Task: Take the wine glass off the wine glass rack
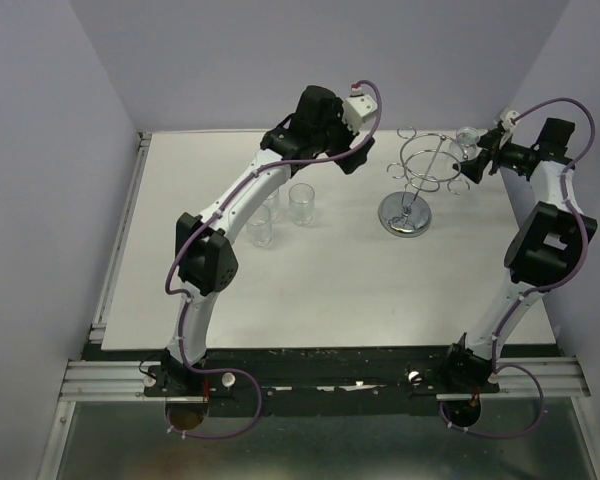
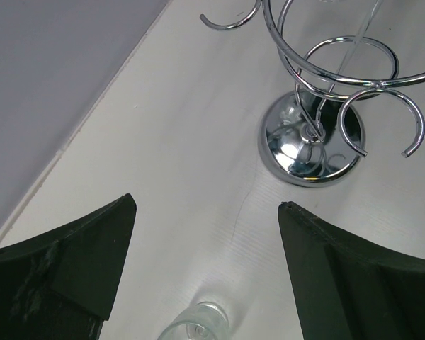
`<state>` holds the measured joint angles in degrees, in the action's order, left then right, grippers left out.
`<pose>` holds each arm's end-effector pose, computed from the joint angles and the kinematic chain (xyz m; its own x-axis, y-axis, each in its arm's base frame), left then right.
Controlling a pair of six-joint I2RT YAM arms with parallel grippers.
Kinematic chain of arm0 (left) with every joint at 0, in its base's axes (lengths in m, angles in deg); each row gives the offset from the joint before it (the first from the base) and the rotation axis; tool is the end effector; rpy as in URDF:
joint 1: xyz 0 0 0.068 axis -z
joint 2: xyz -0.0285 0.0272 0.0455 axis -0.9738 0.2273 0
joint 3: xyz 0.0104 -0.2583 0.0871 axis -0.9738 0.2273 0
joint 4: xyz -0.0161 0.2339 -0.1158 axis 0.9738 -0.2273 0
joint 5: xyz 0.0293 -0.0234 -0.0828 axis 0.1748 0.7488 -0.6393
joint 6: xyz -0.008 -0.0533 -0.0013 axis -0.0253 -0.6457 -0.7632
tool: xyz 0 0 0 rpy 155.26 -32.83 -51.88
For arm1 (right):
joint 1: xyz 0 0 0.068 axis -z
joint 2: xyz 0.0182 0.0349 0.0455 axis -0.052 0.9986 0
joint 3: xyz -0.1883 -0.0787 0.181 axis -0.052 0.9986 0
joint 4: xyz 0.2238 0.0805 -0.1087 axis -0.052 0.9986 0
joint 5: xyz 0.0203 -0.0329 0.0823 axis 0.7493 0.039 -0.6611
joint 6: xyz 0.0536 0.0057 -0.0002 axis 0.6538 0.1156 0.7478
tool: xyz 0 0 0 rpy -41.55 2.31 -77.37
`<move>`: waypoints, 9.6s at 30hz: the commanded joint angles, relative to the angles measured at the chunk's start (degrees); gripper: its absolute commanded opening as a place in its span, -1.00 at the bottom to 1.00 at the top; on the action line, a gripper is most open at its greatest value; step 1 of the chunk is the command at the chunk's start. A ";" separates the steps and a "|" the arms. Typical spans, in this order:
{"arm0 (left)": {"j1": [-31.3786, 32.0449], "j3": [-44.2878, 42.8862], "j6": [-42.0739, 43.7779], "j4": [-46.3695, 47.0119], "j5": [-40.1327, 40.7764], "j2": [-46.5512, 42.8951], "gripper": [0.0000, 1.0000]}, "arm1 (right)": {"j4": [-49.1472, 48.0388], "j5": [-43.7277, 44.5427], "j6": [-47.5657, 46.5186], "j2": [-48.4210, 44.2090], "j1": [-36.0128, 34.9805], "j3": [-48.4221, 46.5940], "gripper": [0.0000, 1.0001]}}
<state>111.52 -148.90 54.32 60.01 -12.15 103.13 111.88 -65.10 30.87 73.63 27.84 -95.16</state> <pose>0.4040 -0.2934 0.3725 -0.1493 0.3614 -0.9204 0.8390 0.5389 0.0756 0.4274 -0.1613 0.2738 -0.0079 -0.2899 -0.9570 -0.7777 0.6033 -0.1763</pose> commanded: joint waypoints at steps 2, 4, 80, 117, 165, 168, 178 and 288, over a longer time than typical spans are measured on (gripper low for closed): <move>1.03 -1.50 1.33 -1.15 2.19 0.37 0.98 | -3.33 -1.68 1.50 2.08 -0.60 -1.63 1.00; 1.12 -1.32 1.51 -1.24 2.19 0.29 0.98 | -5.08 -1.50 3.08 2.08 -0.69 -1.20 1.00; 1.38 3.77 1.16 2.01 1.76 -1.65 0.98 | -36.63 14.13 30.24 -2.31 -0.43 7.50 -0.99; 9.37 52.99 33.21 40.77 -0.44 -47.52 0.89 | 9.11 8.44 31.14 -49.16 -20.98 18.85 -0.99; 25.29 59.94 53.92 26.72 15.98 -53.76 -1.00 | 13.19 19.06 36.04 -55.84 -45.34 24.65 1.00; 24.59 59.94 41.46 21.98 18.01 -55.69 -1.00 | 12.66 22.39 34.47 -56.71 -45.34 23.68 1.00; 10.45 75.13 -4.09 12.03 -3.94 -63.44 -1.00 | 1.68 36.56 7.51 -66.11 -46.65 37.28 0.93; -34.13 91.14 -31.01 20.56 -8.53 -83.30 0.95 | -5.35 49.65 28.66 -10.32 -66.96 11.55 -0.99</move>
<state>77.73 -58.63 22.67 81.17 -22.00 20.43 110.28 -17.24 57.93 61.32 -39.21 -81.37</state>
